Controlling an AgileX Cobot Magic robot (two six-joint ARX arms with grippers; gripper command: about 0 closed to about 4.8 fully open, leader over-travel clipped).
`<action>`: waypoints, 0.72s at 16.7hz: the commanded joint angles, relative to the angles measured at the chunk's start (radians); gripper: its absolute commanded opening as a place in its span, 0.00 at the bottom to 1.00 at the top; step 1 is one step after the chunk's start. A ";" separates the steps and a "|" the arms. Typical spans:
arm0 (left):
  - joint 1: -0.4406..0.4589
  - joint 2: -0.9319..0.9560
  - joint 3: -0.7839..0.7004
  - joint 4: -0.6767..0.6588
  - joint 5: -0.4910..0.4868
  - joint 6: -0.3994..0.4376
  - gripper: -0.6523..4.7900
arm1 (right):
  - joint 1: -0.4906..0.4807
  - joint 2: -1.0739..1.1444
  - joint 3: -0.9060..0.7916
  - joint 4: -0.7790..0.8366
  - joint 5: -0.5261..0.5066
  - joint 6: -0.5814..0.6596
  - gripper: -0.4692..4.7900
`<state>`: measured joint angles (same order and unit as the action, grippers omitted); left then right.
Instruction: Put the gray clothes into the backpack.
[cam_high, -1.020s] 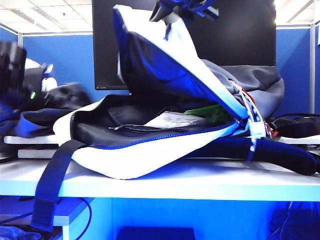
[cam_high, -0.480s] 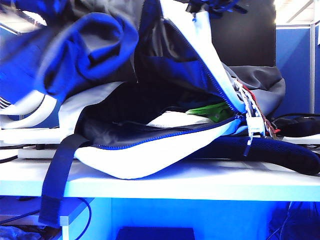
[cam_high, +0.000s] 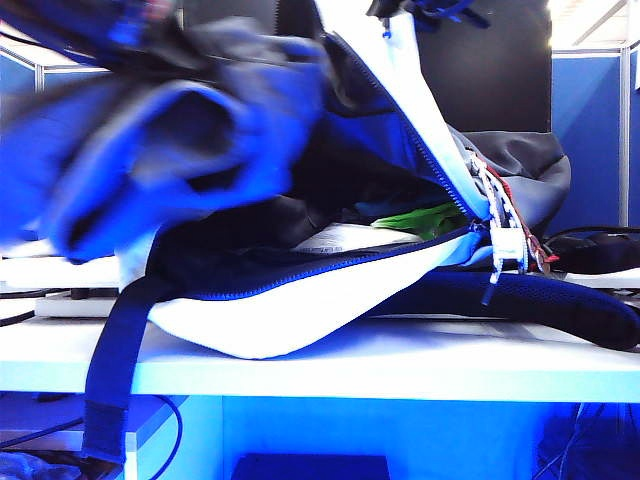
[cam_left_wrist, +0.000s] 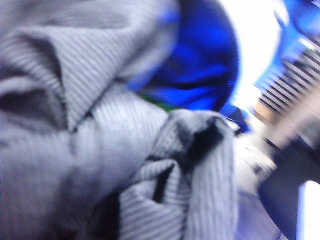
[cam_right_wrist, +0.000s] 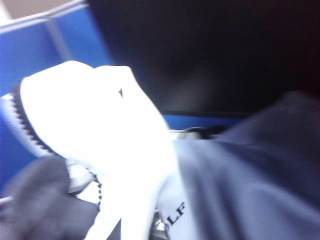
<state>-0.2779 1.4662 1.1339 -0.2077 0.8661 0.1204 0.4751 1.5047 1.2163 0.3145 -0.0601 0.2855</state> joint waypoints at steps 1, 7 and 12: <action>-0.126 0.126 0.003 0.296 -0.205 -0.008 0.11 | -0.002 -0.014 0.016 0.111 -0.148 0.046 0.08; -0.178 0.602 0.199 0.990 -0.090 -0.441 0.11 | -0.002 -0.022 0.016 0.130 -0.261 0.106 0.08; -0.272 0.819 0.494 0.945 -0.077 -0.415 0.11 | -0.002 -0.021 0.016 0.054 -0.346 0.106 0.08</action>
<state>-0.5220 2.2761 1.5990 0.7376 0.7856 -0.3126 0.4683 1.4979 1.2167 0.3275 -0.3820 0.3927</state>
